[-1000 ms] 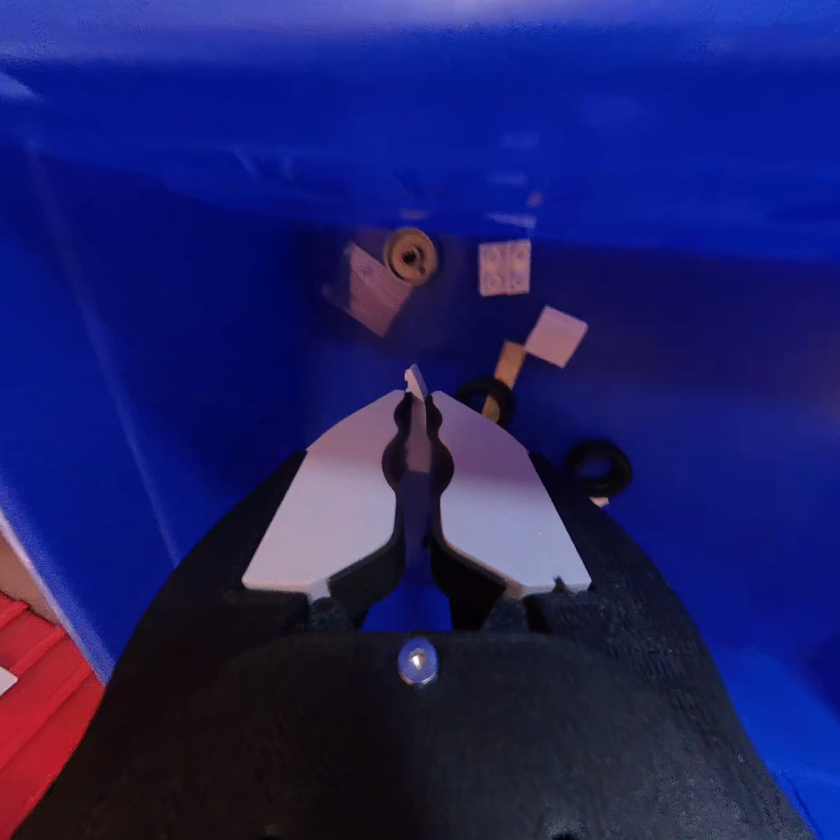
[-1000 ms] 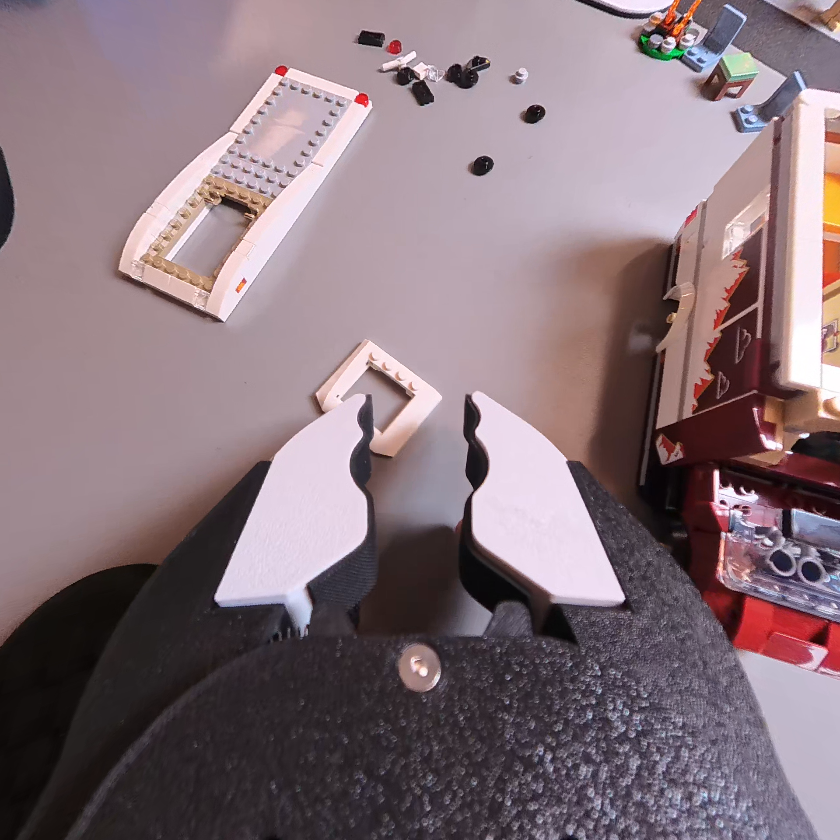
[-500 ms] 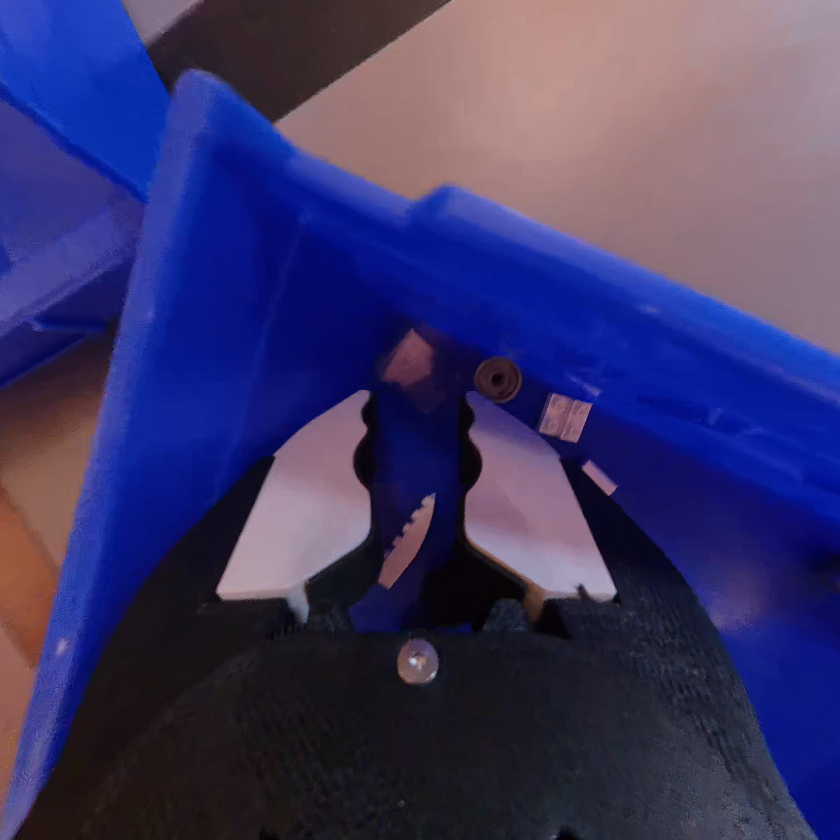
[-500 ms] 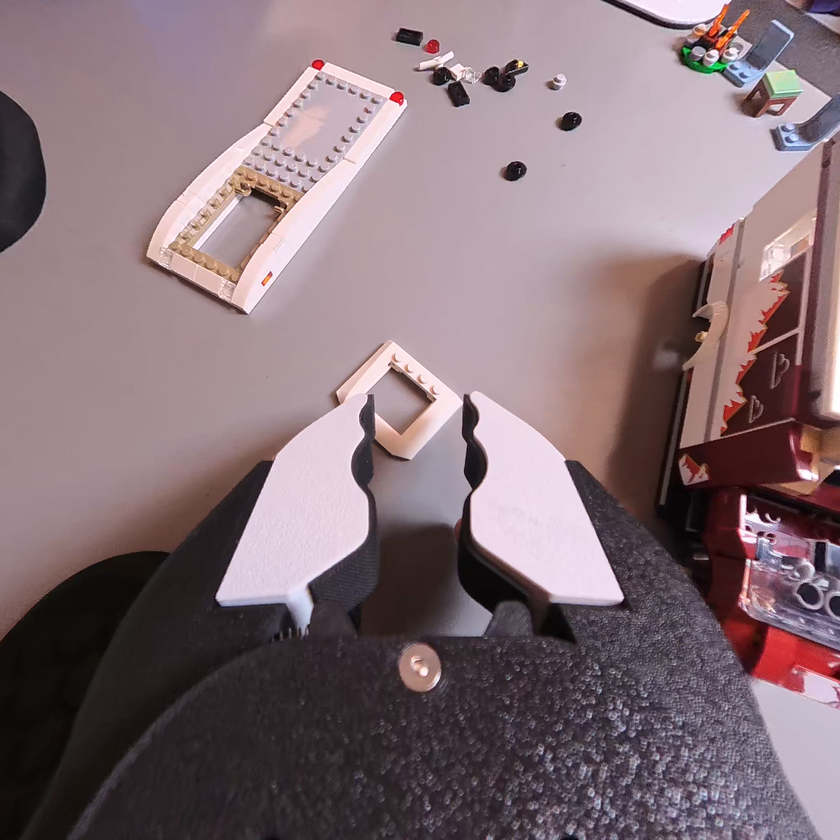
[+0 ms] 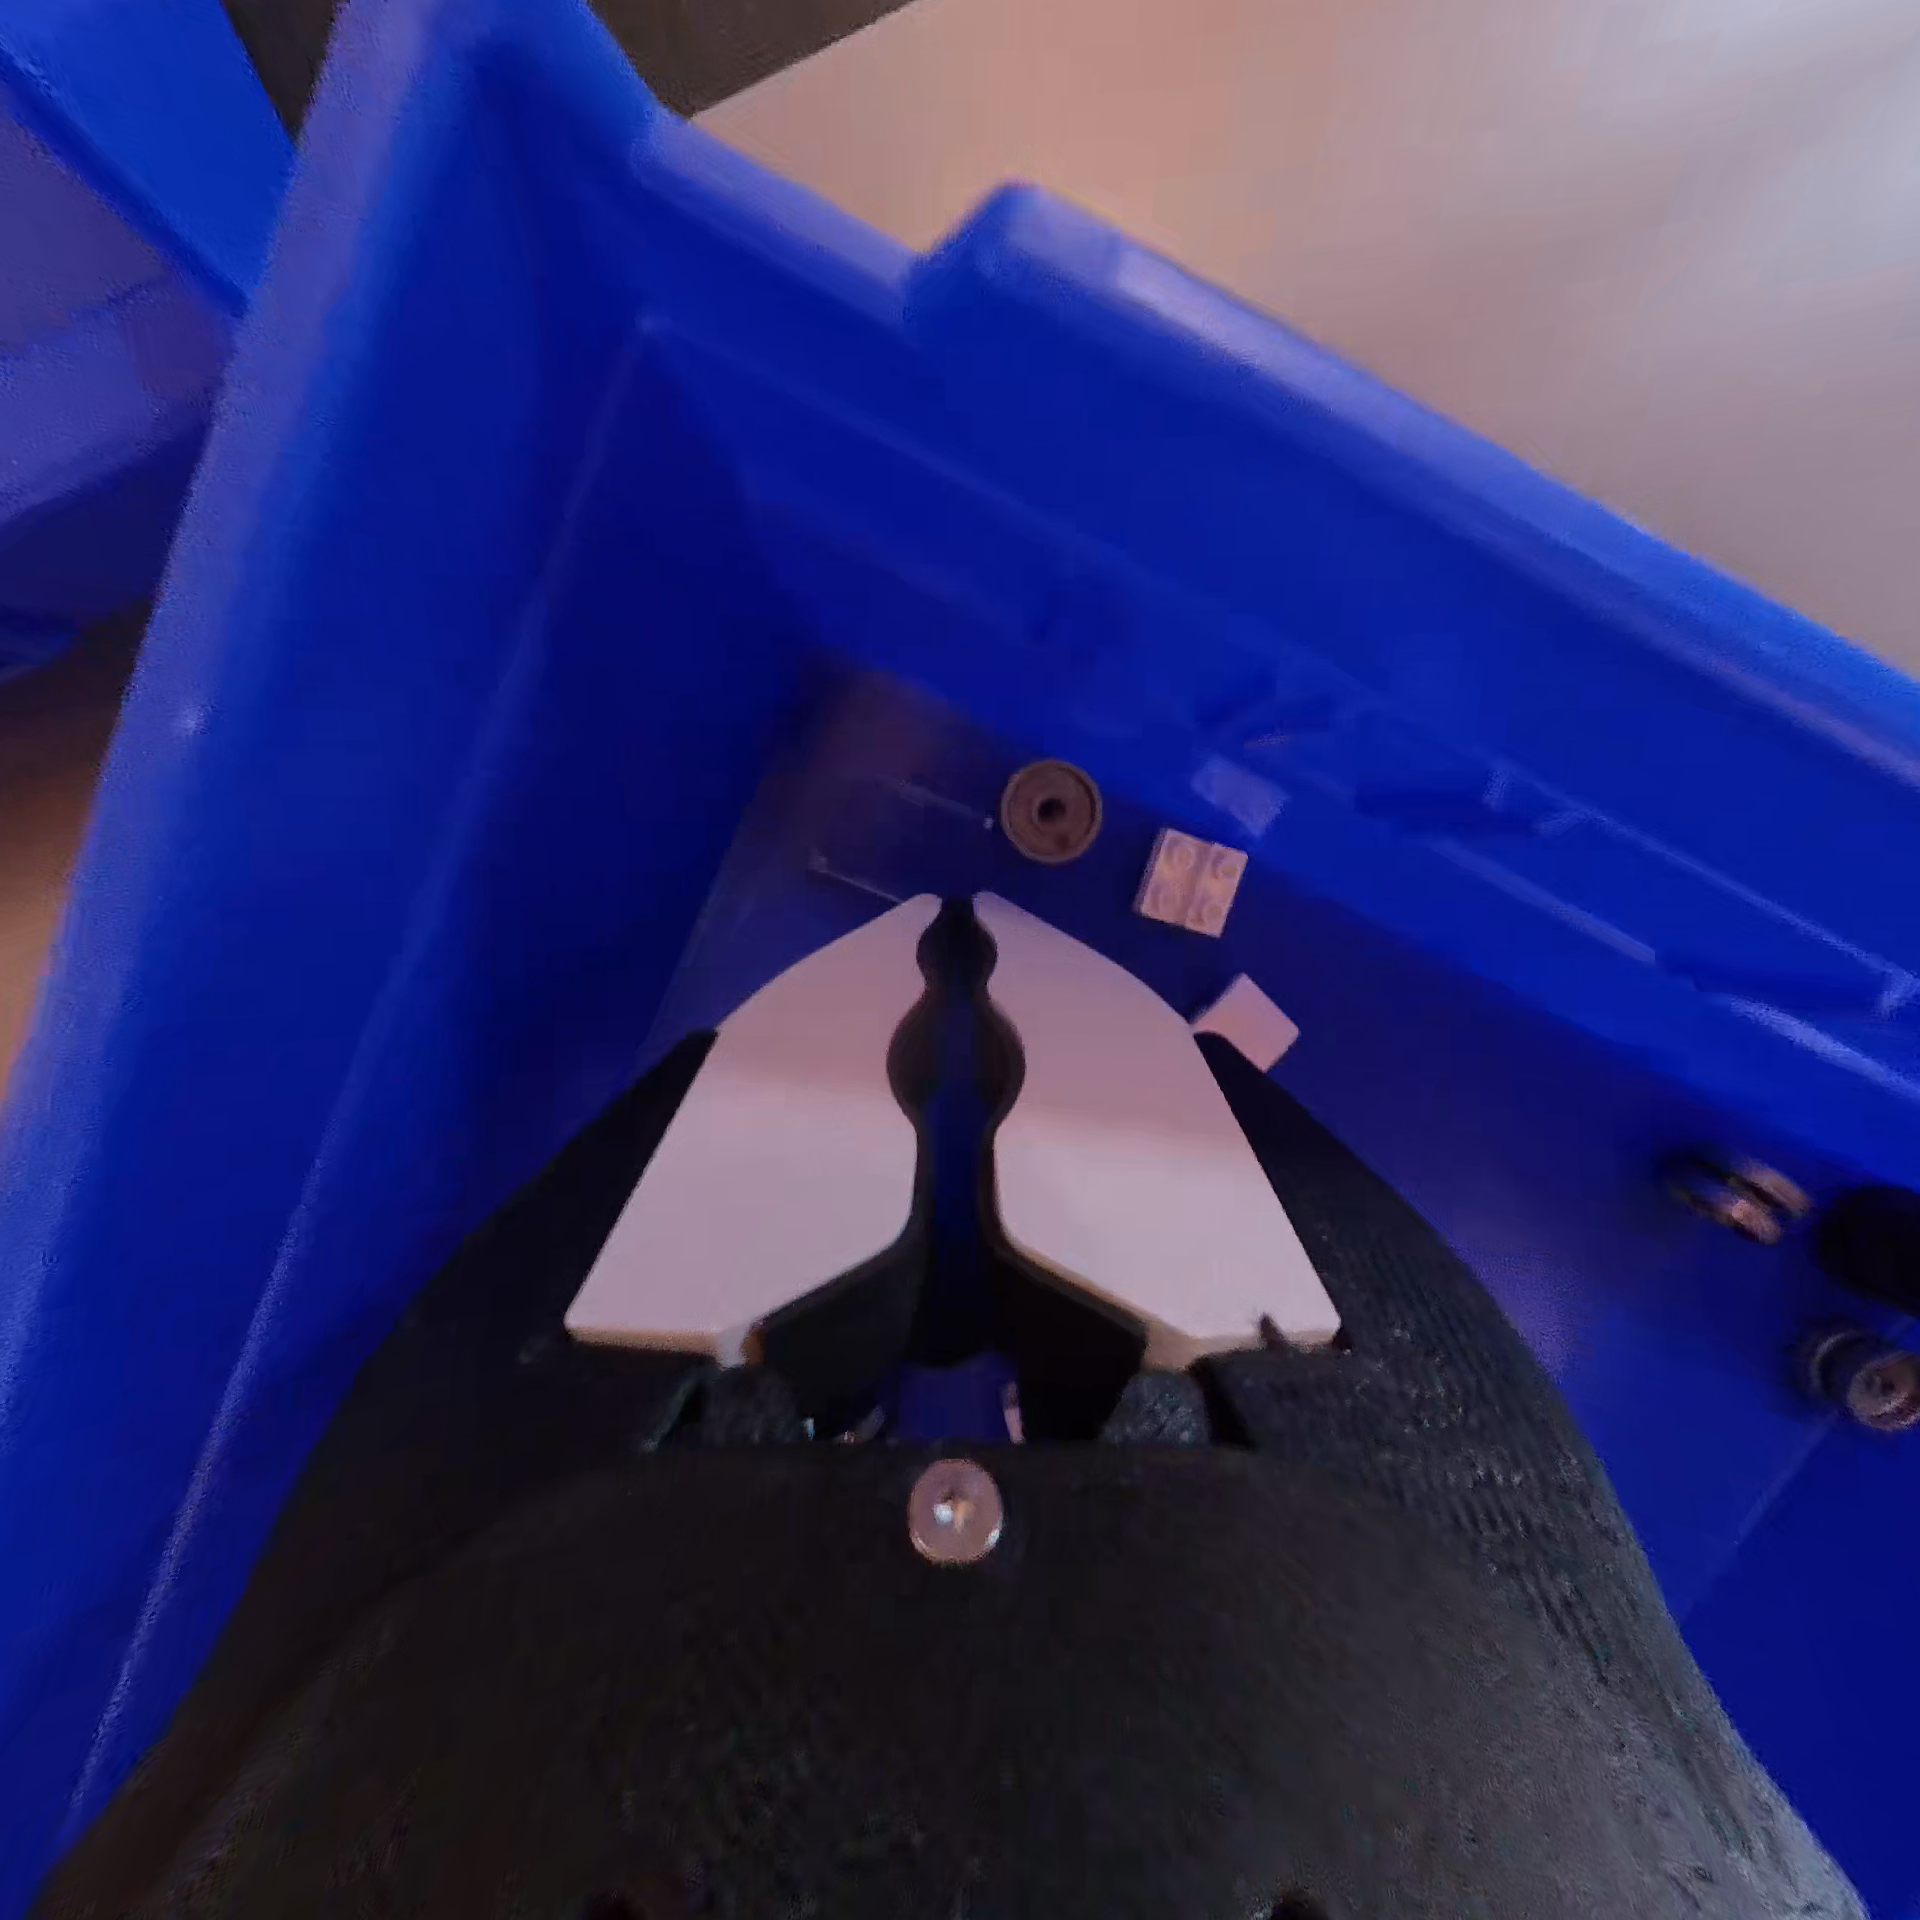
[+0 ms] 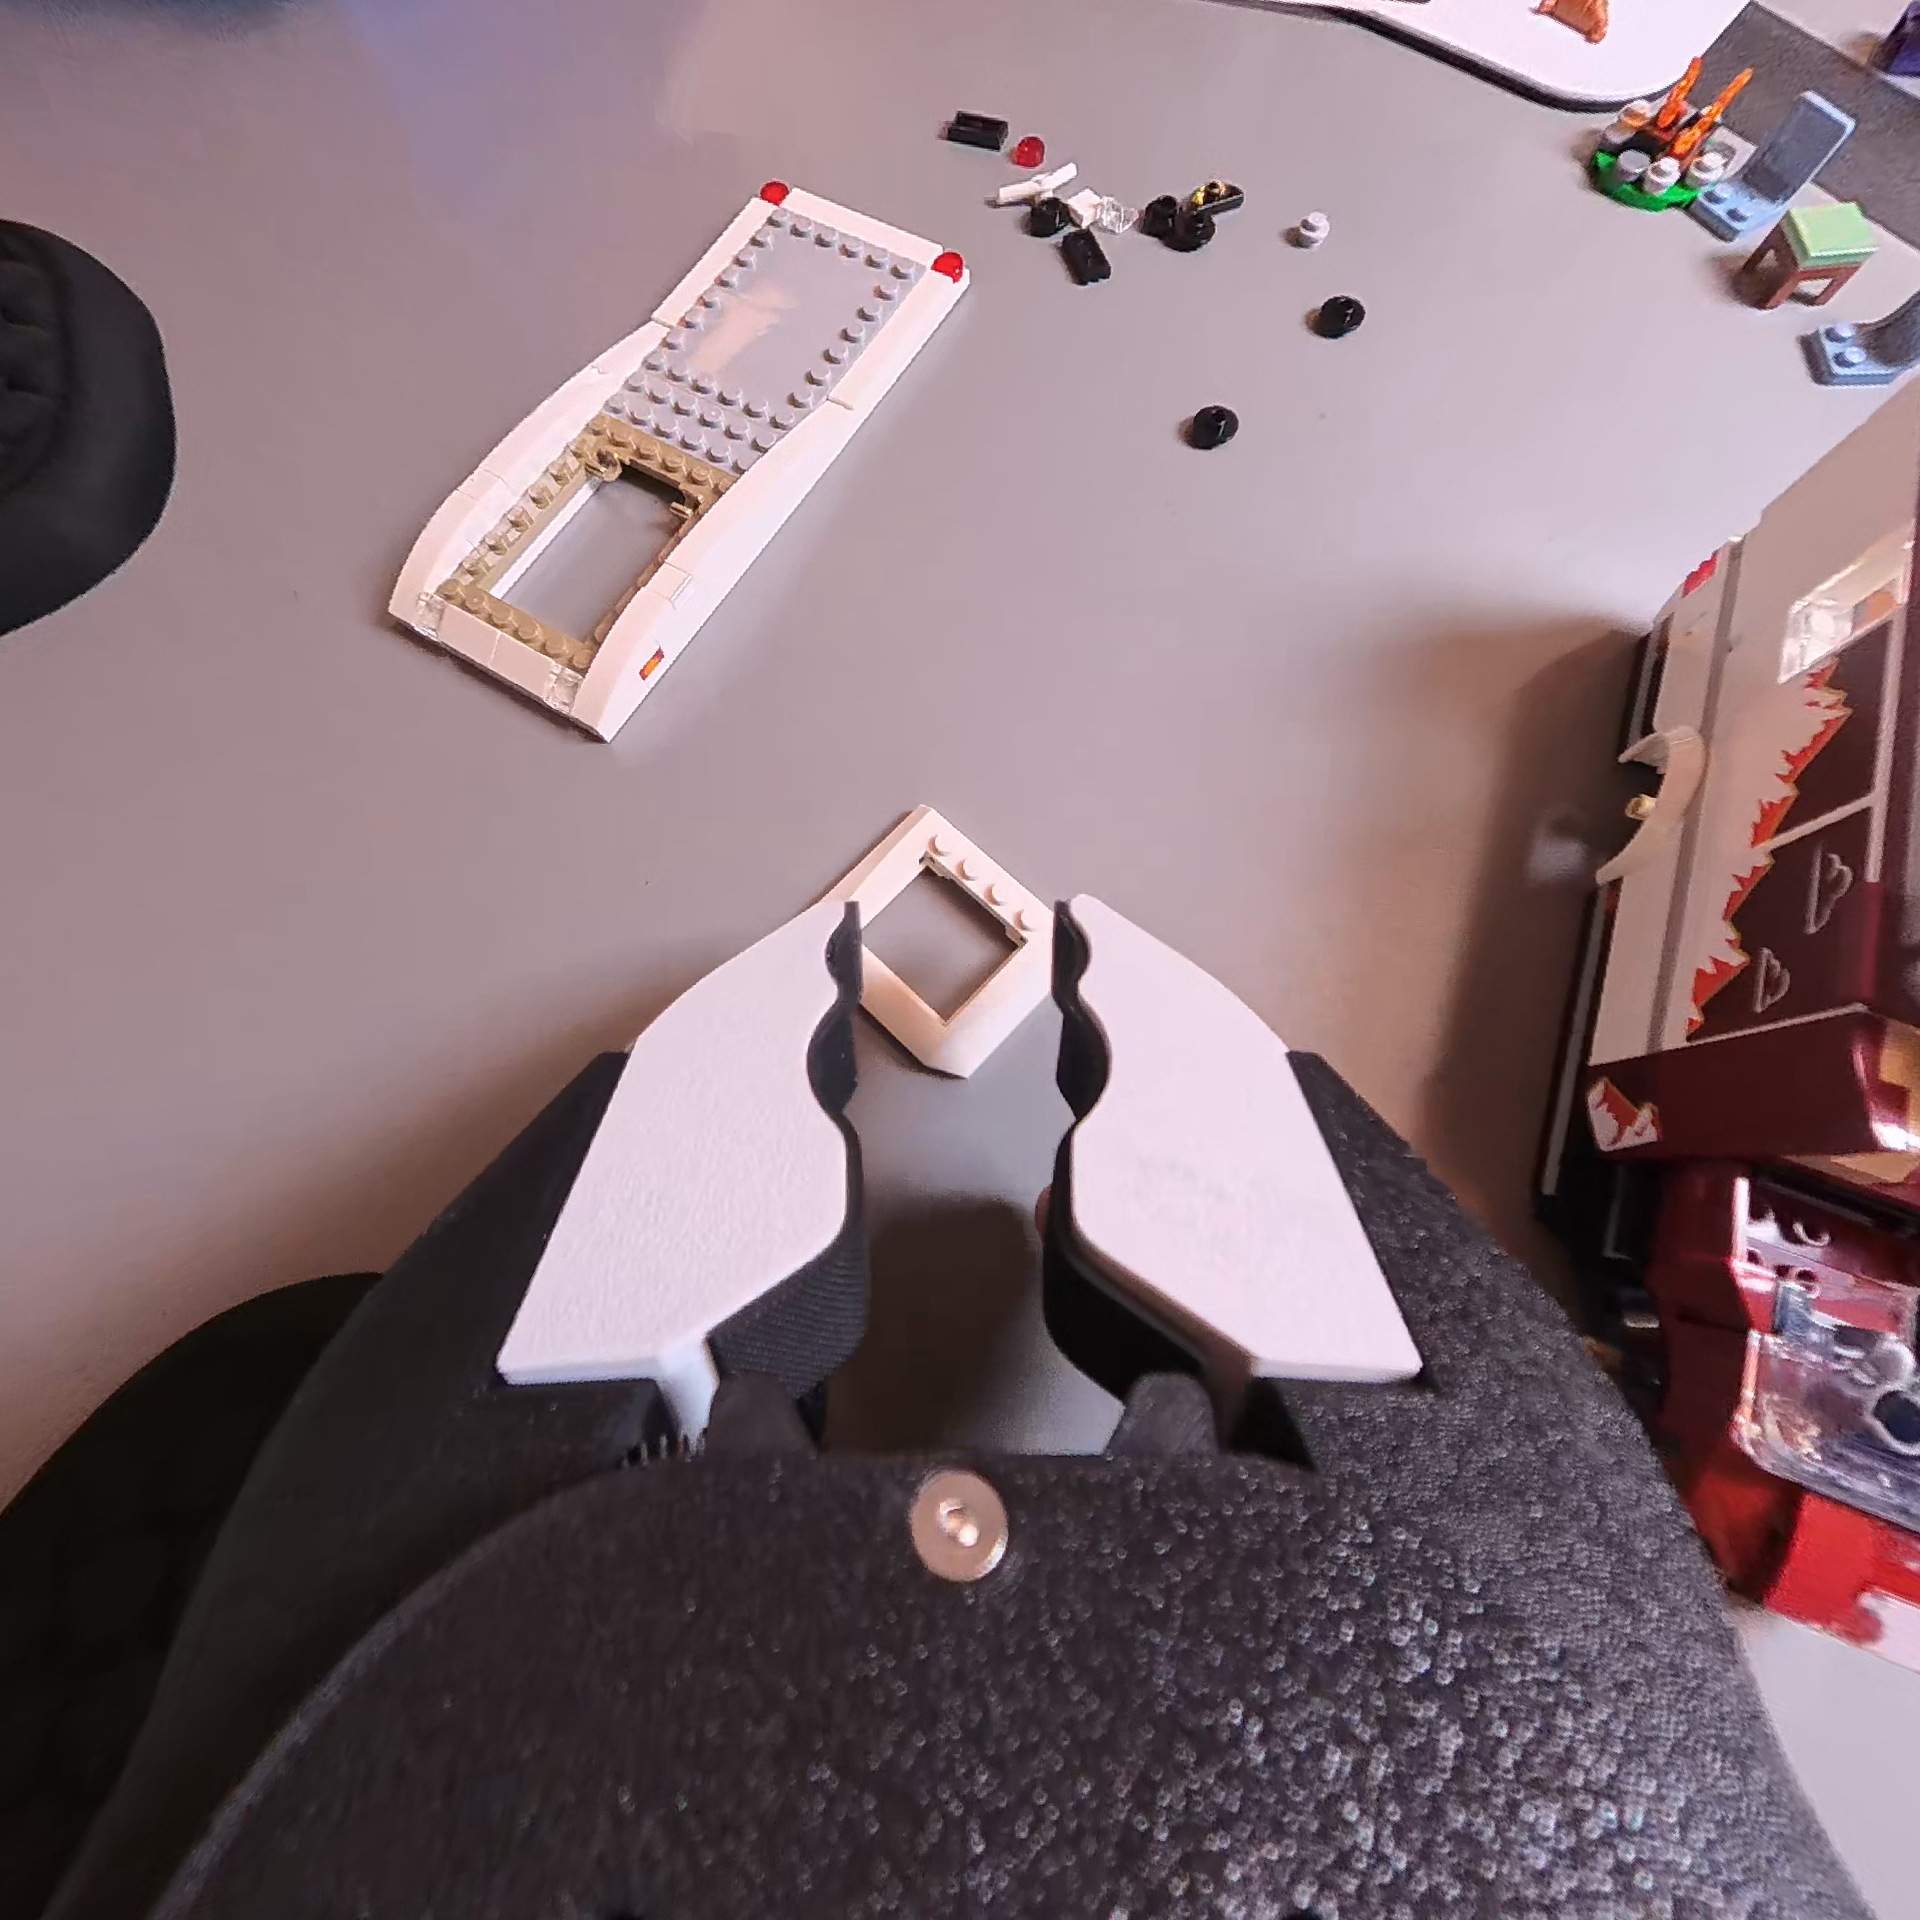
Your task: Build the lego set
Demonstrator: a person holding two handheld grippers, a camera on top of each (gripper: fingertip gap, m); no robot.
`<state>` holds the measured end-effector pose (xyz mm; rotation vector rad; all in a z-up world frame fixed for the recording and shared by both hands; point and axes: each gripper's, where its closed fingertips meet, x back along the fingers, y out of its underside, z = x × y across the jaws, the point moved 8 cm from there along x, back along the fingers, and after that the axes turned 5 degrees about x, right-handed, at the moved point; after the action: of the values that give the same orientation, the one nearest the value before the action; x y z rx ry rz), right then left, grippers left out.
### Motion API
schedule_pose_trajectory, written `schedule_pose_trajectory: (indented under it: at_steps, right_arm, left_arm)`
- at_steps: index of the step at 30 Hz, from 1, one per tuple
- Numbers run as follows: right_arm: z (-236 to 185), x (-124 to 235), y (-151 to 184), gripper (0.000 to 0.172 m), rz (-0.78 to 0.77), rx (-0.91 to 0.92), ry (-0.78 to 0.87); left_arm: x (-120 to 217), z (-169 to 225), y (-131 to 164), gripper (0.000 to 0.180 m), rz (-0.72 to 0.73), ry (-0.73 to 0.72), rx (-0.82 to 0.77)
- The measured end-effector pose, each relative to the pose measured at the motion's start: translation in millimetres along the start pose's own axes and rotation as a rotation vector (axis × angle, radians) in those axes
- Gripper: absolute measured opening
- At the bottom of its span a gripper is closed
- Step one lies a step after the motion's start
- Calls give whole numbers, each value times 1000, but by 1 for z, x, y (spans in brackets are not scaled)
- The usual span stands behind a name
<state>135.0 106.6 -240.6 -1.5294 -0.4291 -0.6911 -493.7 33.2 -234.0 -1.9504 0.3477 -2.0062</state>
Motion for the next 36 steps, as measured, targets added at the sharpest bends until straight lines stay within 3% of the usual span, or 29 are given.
schedule_pose_trajectory:
  at_steps: [7, 10, 13, 17, 22, 26, 28, 31, 36]
  right_arm:
    - [-5, 4, -4, 34, 23, 23, -7]
    - [-9, 8, -6, 33, 33, 42, 1]
    - [-14, 7, -15, 32, 113, 42, -29]
    - [-31, 1, -46, 39, 311, -31, -145]
    - [-55, -9, -88, 41, 480, -201, -291]
    - [-60, -26, -98, 39, 417, -281, -242]
    - [-57, -34, -94, 30, 371, -295, -178]
    - [-54, -38, -89, 0, 364, -311, -154]
    - [-51, -44, -87, 0, 304, -266, -108]
  left_arm:
    - [33, 1, 5, 2, 73, -17, -8]
    - [59, 22, -3, 1, 193, 19, -84]
    - [95, 73, -10, 1, 350, 26, -257]
    - [119, 182, -7, 0, 530, 82, -519]
    - [87, 323, 15, 0, 639, 289, -740]
    - [55, 398, 27, 0, 669, 285, -870]
    - [47, 417, 29, 0, 685, 252, -893]
    - [40, 427, 29, 0, 686, 226, -922]
    - [34, 429, 33, 0, 675, 257, -912]
